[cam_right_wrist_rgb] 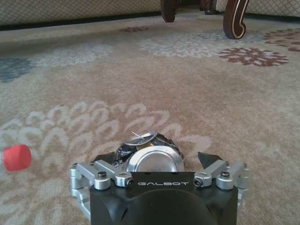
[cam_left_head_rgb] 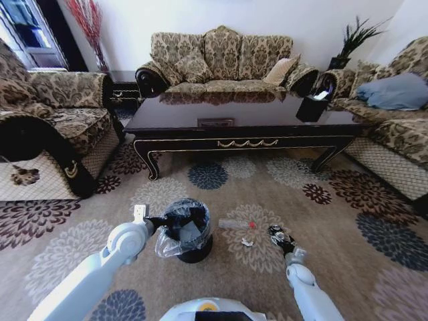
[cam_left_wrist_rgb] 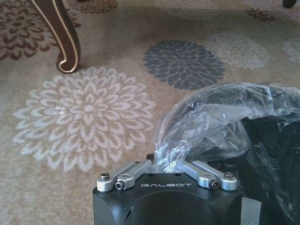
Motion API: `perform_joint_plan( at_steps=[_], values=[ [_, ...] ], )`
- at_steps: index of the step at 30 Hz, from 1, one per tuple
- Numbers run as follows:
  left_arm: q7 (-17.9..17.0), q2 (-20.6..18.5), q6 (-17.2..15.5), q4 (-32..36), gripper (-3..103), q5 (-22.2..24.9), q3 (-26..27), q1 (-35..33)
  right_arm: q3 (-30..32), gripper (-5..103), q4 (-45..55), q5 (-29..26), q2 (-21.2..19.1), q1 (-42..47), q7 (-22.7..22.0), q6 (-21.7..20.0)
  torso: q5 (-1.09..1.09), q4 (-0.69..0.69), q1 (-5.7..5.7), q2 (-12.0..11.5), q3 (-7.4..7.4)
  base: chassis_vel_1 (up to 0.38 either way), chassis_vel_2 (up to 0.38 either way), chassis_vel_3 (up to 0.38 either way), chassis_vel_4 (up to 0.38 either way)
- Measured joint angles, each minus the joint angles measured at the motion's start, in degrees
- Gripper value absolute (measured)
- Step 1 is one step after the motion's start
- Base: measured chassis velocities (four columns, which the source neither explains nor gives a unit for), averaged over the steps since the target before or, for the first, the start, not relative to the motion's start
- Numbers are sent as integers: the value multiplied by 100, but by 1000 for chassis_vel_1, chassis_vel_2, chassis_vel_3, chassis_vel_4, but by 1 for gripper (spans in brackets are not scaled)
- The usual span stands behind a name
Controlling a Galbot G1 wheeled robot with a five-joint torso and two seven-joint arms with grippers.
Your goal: Move to the front of the table and pick up the trash from the floor, then place it into the trash bin.
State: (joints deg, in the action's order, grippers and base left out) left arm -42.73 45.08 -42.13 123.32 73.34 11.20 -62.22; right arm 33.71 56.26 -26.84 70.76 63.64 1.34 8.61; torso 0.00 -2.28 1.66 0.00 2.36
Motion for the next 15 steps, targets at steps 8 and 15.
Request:
perform_joint_plan(
  at_steps=[8, 15],
  values=[
    [-45, -22, 1, 12, 4, -90, -27, -13, -5, 77, -23, -20, 3, 34, -32, -18, 0, -1, 0, 0, 0, 0, 0, 0, 0],
    [-54, -69, 1, 34, 4, -283, -164, -22, 36, 48, 162, 1, 21, 116, -49, -42, 0, 3, 0, 0, -1, 0, 0, 0, 0]
  ],
)
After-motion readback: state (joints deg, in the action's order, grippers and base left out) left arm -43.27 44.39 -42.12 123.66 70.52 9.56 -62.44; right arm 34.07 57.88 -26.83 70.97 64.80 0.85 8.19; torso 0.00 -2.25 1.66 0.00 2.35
